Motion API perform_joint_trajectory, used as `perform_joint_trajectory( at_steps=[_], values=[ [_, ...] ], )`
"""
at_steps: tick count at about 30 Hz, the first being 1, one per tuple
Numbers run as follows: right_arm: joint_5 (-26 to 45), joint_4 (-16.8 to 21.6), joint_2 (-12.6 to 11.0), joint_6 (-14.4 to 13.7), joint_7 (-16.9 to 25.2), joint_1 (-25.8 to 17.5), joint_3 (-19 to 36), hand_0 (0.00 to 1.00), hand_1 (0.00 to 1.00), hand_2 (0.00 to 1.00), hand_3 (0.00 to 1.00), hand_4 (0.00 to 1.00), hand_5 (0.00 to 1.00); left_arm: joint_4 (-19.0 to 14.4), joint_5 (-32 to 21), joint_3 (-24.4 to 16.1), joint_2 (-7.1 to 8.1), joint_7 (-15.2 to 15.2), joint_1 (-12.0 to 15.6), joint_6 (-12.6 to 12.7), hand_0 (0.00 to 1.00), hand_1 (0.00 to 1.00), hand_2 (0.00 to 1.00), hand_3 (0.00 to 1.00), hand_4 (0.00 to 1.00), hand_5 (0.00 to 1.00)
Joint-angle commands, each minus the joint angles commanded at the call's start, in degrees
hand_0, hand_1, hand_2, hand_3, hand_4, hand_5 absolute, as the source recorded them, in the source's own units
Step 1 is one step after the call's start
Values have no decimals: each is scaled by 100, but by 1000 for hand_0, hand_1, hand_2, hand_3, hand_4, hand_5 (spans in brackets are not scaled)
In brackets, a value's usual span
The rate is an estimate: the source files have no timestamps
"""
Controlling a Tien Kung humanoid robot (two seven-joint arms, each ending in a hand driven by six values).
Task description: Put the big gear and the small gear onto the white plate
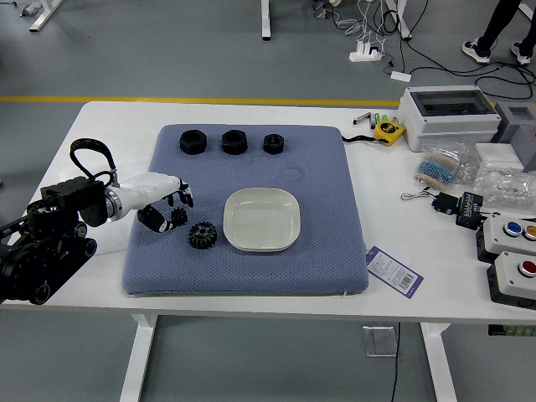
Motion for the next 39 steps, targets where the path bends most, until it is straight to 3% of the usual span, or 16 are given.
perform_joint_trajectory(
  at_steps=[10,11,16,17,39],
  values=[
    [4,1,-3,2,-2,9,4,682,662,735,576,797,715,77,-75,6,-46,23,30,43,522,559,632,614,736,2],
    [-3,1,-4,4,-2,12,2,682,663,734,576,797,714,97,-157,6,-61,36,30,65,474,527,576,574,726,2],
    [1,2,-6,7,0,22,-1,682,663,734,576,797,714,142,-262,-6,-88,87,26,135,474,527,576,574,726,2],
    [3,2,-7,8,2,27,-4,682,662,734,575,797,714,159,-271,-6,-91,100,22,149,415,499,548,579,720,2],
    [-16,0,-7,12,4,7,2,683,663,734,575,797,712,188,-355,89,-61,114,48,185,365,461,512,583,715,2]
  ],
)
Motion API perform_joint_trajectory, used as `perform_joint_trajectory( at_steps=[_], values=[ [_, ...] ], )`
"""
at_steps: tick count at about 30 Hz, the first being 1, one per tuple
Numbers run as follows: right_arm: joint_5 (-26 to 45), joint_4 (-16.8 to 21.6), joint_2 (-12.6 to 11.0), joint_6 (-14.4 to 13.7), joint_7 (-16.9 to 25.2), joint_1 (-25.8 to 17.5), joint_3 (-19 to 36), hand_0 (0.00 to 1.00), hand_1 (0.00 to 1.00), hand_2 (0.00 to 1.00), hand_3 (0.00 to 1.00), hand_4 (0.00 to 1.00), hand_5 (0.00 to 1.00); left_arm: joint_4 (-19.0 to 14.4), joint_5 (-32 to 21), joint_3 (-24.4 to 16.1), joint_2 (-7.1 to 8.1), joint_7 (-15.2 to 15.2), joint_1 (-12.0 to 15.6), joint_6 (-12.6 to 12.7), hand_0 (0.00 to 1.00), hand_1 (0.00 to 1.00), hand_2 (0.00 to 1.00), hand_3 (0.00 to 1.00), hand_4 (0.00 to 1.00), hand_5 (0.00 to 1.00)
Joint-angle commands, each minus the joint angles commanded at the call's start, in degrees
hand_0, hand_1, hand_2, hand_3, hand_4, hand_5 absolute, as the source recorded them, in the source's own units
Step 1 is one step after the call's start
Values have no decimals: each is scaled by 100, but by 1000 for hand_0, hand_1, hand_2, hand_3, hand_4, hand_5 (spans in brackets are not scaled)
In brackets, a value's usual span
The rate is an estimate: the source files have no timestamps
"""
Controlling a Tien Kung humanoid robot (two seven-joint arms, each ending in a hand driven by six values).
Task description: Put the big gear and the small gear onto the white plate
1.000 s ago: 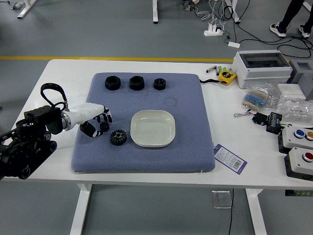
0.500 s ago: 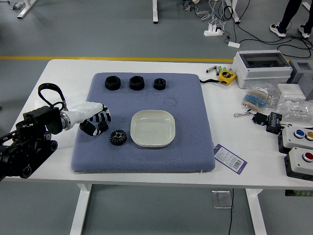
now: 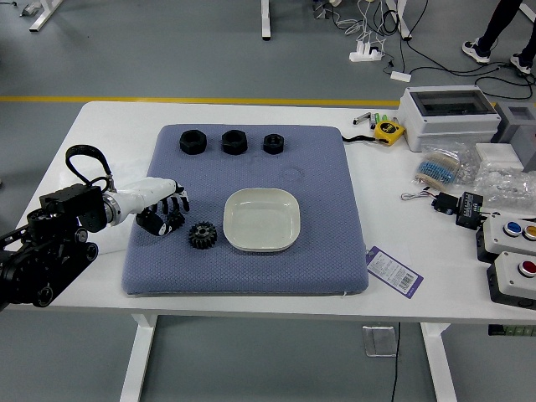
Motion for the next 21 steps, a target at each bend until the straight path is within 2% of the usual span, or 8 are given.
perform_joint_trajectory(
  at_steps=[1,2,7,8,21],
  values=[
    [-4,0,0,0,-1,-1,2,683,663,734,575,797,712,4,0,3,-1,-3,0,8,365,461,512,583,715,2],
    [-22,1,2,-2,-6,-5,11,683,663,734,576,797,711,4,10,6,4,-14,8,29,325,441,507,583,732,2],
    [-73,0,7,-4,-16,-31,40,683,663,734,576,797,711,-67,-7,-11,29,-83,39,125,325,441,507,583,732,2],
    [-79,-1,8,-4,-17,-33,44,683,663,735,576,797,711,-77,-10,-15,32,-88,41,132,292,408,481,577,772,2],
    [-57,2,13,-13,0,-48,33,682,662,735,576,797,712,-192,-9,-111,46,-41,69,115,281,390,473,577,762,2]
  ],
)
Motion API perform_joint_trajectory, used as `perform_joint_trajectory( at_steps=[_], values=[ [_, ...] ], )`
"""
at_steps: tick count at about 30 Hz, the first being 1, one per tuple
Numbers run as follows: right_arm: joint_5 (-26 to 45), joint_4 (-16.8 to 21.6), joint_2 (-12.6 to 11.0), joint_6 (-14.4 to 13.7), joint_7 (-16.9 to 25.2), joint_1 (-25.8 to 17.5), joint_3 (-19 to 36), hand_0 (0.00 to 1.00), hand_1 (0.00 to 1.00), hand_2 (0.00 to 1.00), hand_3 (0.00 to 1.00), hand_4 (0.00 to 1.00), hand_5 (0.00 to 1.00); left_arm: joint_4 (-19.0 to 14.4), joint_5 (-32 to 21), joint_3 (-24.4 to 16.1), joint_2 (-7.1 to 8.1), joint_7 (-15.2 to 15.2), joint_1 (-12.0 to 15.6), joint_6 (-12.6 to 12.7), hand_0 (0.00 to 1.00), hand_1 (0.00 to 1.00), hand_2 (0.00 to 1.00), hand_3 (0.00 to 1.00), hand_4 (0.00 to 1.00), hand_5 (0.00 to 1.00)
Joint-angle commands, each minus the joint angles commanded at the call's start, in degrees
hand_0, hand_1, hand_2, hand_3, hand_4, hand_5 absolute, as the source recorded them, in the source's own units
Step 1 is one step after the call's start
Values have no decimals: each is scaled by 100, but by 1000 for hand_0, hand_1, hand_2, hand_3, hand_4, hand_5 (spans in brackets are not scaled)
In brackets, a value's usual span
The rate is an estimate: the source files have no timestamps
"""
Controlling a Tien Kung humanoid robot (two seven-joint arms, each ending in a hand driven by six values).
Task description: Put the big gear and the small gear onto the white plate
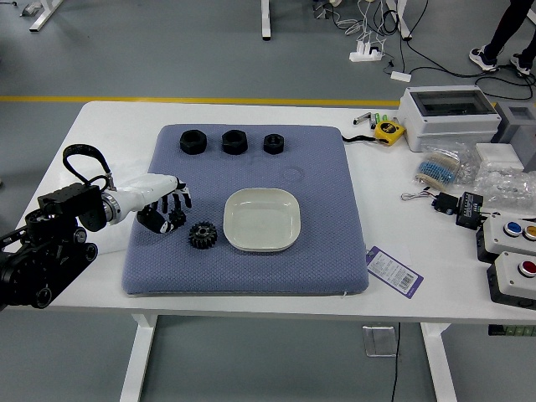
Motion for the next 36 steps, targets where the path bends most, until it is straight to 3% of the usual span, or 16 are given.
perform_joint_trajectory(
  at_steps=[14,20,24,28,34,35,36],
  values=[
    [97,-2,-10,9,25,24,-51,684,661,735,576,797,711,-241,-12,-223,39,32,-13,14,279,366,461,581,745,2],
    [102,-3,-11,7,26,36,-51,683,661,734,576,797,711,-755,-23,-379,25,100,-45,42,280,366,462,581,738,2],
    [50,-2,-8,3,8,32,-25,683,661,734,576,797,711,-1165,-113,-239,-57,148,-71,69,280,365,463,581,745,2],
    [-10,0,-2,-5,-14,18,9,683,661,734,576,797,711,-1427,-189,11,-233,199,-93,76,280,365,463,581,745,2],
    [-74,7,9,-25,-36,-2,44,683,661,734,576,797,712,-1238,-240,308,-619,194,-136,224,278,372,465,583,749,2],
    [-76,8,9,-25,-36,-2,46,683,661,734,576,797,712,-1218,-237,319,-637,193,-138,234,321,480,538,596,756,2],
    [-83,9,12,-30,-37,-6,51,683,661,734,576,797,712,-1118,-222,347,-698,207,-146,274,321,480,538,596,756,2]
  ],
)
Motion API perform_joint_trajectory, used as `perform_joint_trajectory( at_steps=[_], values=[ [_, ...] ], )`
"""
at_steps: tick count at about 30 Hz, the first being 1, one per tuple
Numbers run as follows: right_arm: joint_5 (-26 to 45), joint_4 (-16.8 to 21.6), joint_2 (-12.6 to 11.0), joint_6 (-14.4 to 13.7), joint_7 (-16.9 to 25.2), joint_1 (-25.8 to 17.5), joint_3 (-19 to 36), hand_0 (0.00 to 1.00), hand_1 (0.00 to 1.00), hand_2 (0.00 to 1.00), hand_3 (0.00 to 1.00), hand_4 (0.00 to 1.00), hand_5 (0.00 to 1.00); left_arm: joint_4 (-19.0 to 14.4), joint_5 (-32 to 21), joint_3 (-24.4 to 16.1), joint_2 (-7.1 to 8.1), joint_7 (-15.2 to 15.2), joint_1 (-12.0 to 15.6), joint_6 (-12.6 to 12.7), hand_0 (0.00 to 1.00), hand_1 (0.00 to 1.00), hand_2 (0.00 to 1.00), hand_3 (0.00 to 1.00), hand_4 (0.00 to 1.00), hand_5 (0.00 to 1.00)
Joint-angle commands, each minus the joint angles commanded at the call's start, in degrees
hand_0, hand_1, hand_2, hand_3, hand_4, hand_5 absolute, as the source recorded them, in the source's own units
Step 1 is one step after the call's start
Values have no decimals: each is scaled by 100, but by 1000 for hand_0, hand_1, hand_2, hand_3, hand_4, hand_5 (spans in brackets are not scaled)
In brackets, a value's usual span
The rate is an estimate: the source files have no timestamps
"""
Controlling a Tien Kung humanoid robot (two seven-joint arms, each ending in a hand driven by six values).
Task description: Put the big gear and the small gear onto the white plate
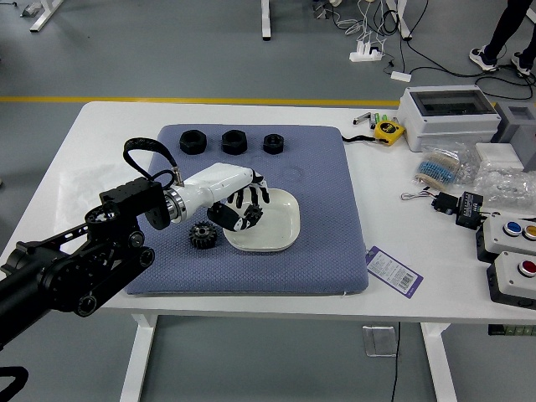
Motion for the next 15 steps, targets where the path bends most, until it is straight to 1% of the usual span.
perform_joint_trajectory(
  at_steps=[1,4,5,10,11,13,15],
  values=[
    [-4,1,0,-2,-1,-3,5,683,661,734,576,797,712,80,14,13,-45,24,-7,30,321,480,538,596,756,2],
    [-17,3,-1,-5,-3,-8,13,683,661,734,576,797,712,201,65,15,-104,110,-22,47,321,480,538,596,756,2],
    [-32,4,-1,-6,-7,-11,21,683,663,734,576,796,713,256,72,5,-124,134,-29,71,426,555,612,646,998,197],
    [-74,8,-4,-5,-16,-24,41,683,663,734,576,796,713,471,-3,-57,-180,212,-30,167,426,555,612,646,998,197],
    [-69,8,-4,-2,-13,-24,34,683,661,734,576,796,713,502,-21,-76,-183,225,-26,203,502,636,773,771,998,422],
    [-30,7,-7,5,-1,-22,11,683,661,734,576,796,713,526,-70,-124,-177,236,-12,291,502,636,773,771,998,422],
    [16,5,-8,10,11,-19,-9,683,661,734,576,796,713,512,-139,-155,-167,217,-3,325,502,636,773,771,998,422]
  ],
)
